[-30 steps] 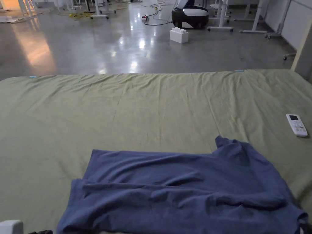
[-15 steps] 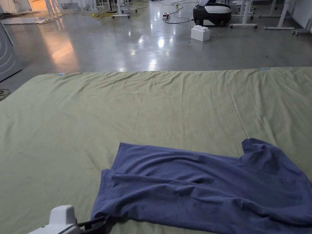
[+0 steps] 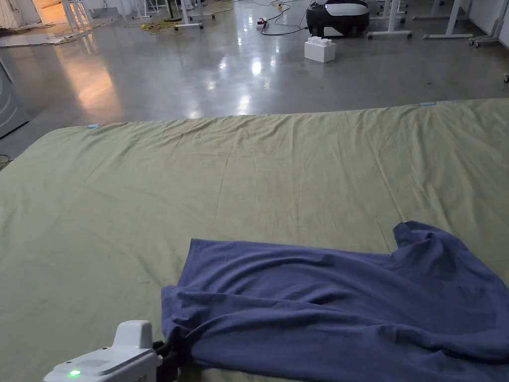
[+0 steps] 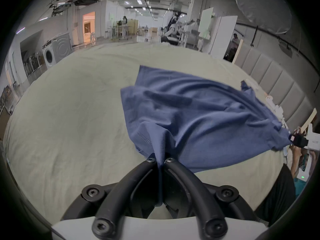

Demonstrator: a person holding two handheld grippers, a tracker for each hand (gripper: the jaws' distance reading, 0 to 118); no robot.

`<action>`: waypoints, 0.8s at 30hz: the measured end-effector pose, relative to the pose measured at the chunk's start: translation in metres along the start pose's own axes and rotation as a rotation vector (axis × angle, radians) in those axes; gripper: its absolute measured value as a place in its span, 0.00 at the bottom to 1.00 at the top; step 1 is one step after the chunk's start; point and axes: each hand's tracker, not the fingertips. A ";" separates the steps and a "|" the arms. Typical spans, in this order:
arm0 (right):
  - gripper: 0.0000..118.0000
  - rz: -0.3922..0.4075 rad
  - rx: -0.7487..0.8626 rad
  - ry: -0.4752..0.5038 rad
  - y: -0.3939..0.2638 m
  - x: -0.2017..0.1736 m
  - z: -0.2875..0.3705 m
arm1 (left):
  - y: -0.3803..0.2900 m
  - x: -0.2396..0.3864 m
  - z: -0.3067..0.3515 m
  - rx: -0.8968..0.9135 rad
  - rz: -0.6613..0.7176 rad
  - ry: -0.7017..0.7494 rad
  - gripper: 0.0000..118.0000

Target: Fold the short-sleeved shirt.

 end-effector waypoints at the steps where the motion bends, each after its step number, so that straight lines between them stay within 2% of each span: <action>1: 0.04 -0.004 0.005 0.002 0.001 -0.001 0.003 | -0.003 -0.002 0.011 0.031 0.020 0.008 0.02; 10: 0.04 -0.038 0.011 0.038 -0.006 0.004 0.030 | -0.048 -0.019 0.097 0.031 0.051 -0.001 0.02; 14: 0.04 0.006 -0.015 0.030 -0.018 -0.008 0.036 | -0.069 -0.015 0.096 0.003 0.033 -0.001 0.02; 19: 0.04 0.024 -0.043 0.030 -0.036 -0.008 0.021 | -0.075 -0.021 0.081 -0.065 0.110 0.001 0.03; 20: 0.08 0.049 -0.039 0.026 -0.039 -0.008 0.018 | -0.076 -0.021 0.081 -0.085 0.128 0.001 0.15; 21: 0.23 0.078 -0.035 0.012 -0.042 -0.006 0.015 | -0.077 -0.022 0.083 -0.098 0.096 0.064 0.33; 23: 0.69 0.073 -0.042 -0.019 -0.044 -0.003 0.016 | -0.079 -0.022 0.092 -0.061 0.034 0.125 0.76; 24: 0.70 0.055 -0.030 -0.015 -0.043 0.000 0.021 | -0.075 -0.021 0.105 -0.023 0.030 0.138 0.82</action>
